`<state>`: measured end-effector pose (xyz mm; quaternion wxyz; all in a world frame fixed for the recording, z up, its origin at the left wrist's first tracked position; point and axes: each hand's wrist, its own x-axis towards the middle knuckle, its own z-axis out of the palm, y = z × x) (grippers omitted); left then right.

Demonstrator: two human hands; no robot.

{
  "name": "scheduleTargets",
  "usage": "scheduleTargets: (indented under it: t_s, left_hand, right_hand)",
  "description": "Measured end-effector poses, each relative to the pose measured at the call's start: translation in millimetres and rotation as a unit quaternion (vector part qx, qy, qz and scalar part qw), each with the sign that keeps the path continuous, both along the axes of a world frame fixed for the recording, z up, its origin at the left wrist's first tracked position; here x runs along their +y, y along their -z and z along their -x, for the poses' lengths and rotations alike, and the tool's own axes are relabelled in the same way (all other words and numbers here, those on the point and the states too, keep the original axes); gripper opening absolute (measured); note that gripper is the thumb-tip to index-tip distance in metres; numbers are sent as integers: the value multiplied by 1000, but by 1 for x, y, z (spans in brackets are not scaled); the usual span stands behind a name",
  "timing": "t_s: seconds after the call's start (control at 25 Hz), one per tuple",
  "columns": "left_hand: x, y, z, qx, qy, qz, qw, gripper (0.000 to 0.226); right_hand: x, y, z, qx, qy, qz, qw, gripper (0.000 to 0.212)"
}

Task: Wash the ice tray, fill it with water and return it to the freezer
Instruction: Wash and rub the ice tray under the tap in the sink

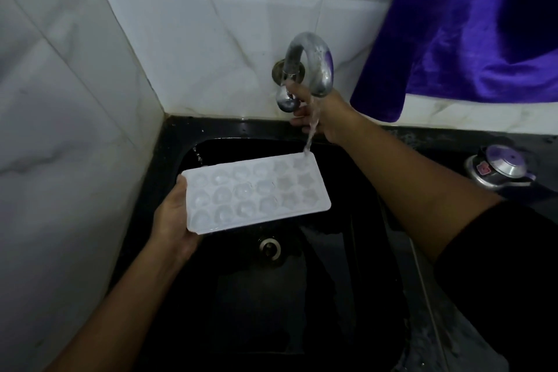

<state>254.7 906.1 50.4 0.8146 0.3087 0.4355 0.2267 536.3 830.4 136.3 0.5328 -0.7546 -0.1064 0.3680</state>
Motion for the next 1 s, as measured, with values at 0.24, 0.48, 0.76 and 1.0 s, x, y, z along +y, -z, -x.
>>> scheduleTargets:
  t_s: [0.24,0.48,0.76,1.0]
  left_hand:
    - [-1,0,9,-12,-7,6,1000,48]
    - [-4,-1,10,5,-8,0,1000,50]
    - [-14,-3,24,-11,7,7,1000,54]
    - [-35,-9,38,-9,26,-1,1000,56]
  right_hand:
    - [7,19,-9,118,11,-25,993,29]
    - [-18,11,8,60,17,-18,998,29]
    - [-117,32,77,79,-14,24,996,31]
    - [-164,42,112,65,-11,-8,998,18]
